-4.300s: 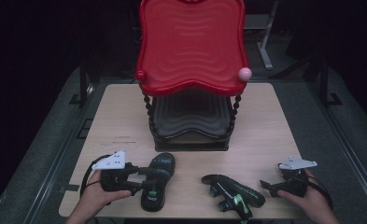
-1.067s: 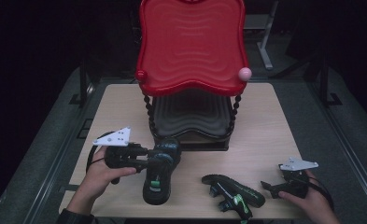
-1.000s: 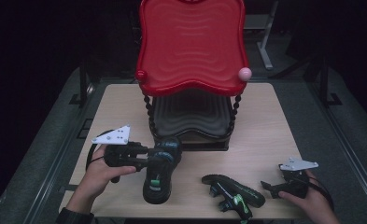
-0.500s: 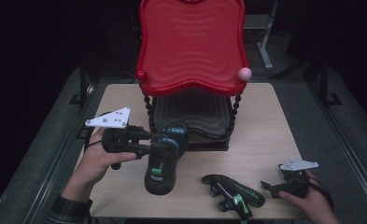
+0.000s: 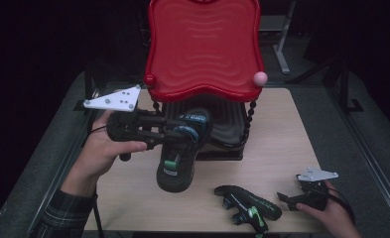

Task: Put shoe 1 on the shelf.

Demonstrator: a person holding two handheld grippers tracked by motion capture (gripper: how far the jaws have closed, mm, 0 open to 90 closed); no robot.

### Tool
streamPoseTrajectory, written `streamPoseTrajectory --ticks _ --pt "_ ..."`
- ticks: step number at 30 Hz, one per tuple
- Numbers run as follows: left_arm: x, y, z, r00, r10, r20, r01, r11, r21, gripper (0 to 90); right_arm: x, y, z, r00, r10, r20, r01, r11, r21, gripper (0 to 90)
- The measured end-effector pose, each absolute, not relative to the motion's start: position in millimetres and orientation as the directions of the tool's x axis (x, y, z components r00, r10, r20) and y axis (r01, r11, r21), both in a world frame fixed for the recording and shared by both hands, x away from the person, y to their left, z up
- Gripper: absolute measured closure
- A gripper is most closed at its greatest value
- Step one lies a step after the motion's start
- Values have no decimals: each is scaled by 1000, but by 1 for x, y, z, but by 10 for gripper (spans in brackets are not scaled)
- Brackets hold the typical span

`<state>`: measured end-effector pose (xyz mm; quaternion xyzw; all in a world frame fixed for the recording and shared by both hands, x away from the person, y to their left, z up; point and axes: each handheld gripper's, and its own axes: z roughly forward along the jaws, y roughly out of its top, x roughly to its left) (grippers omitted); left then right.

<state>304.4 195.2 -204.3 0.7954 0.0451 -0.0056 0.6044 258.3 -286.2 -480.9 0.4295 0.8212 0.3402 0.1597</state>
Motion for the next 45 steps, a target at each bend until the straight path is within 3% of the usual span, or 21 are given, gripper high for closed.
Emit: streamPoseTrajectory --ticks 25,45 --pt "350 185 -117 986 164 44 -2 -245 970 675 258 -287 -481 -583 812 30 595 402 696 0" --pt "439 178 -88 931 359 69 29 -261 965 676 258 -287 -481 -585 811 28 594 404 696 0"
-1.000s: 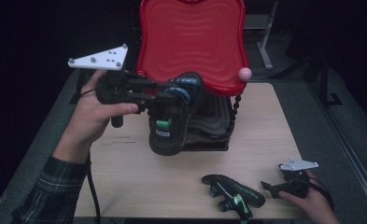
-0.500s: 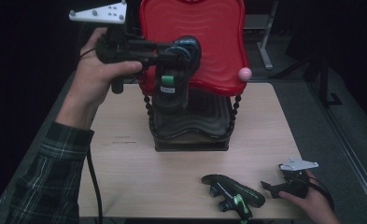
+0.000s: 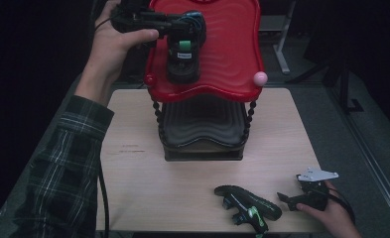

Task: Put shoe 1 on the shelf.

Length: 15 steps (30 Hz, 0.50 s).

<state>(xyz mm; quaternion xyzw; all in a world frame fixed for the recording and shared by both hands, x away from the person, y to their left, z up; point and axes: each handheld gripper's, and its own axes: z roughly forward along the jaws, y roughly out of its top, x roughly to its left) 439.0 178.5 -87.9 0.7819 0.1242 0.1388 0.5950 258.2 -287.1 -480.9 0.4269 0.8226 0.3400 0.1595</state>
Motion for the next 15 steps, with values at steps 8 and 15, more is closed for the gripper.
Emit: streamPoseTrajectory --ticks 8,15 --pt "458 173 -97 915 398 66 48 -269 962 676 257 -288 -481 -583 812 31 596 402 695 0" --pt "460 168 -106 921 384 65 48 -279 959 675 257 -288 -481 -581 813 31 597 401 695 0"
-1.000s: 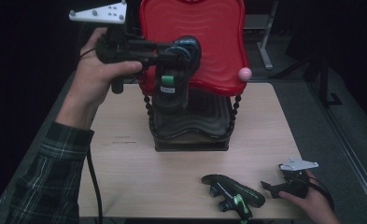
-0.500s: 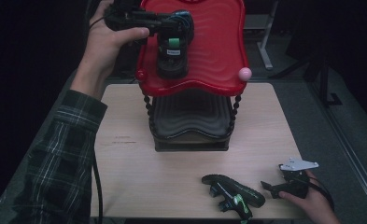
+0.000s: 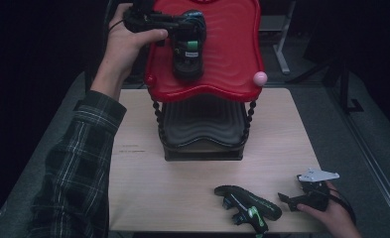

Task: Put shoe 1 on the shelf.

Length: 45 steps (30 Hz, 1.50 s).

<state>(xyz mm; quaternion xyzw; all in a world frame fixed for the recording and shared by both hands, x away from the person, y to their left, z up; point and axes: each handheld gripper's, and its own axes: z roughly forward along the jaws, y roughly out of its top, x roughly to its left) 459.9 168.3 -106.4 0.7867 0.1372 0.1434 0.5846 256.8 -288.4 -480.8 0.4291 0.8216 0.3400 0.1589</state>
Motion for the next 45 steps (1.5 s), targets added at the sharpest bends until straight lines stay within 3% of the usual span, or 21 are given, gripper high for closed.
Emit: streamPoseTrajectory --ticks 16,18,25,28,45 --pt "455 169 -116 929 361 80 32 -293 955 665 256 -288 -481 -579 815 30 598 399 695 0" --pt "454 170 -115 928 363 83 31 -295 955 628 256 -289 -481 -580 814 30 597 400 696 0" --pt "444 179 -110 932 357 61 45 -283 958 374 256 -289 -481 -580 814 30 597 400 695 0" --pt "436 187 -108 928 367 62 45 -277 960 318 256 -288 -481 -579 815 30 598 399 695 0" --pt "380 230 -133 932 358 56 50 -281 958 270 256 -289 -481 -578 816 29 598 399 695 0"
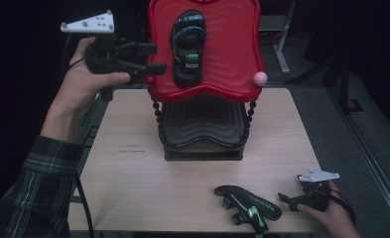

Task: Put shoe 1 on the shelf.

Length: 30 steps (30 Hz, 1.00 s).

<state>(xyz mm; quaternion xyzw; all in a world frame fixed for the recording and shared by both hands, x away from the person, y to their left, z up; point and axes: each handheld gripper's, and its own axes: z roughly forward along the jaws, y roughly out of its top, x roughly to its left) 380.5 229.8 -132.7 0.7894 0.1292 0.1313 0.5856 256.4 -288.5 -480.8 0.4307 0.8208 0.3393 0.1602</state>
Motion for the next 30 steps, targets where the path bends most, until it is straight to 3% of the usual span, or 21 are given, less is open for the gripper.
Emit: streamPoseTrajectory --ticks 16,20,30 --pt "320 231 -204 956 291 24 80 -340 937 203 259 -290 -481 -587 809 27 589 404 699 15" --pt "310 230 -228 957 290 15 94 -357 930 203 258 -287 -480 -601 799 31 578 408 707 54" --pt "293 235 -297 943 332 -8 158 -426 891 197 259 -283 -480 -600 799 30 578 408 707 50"
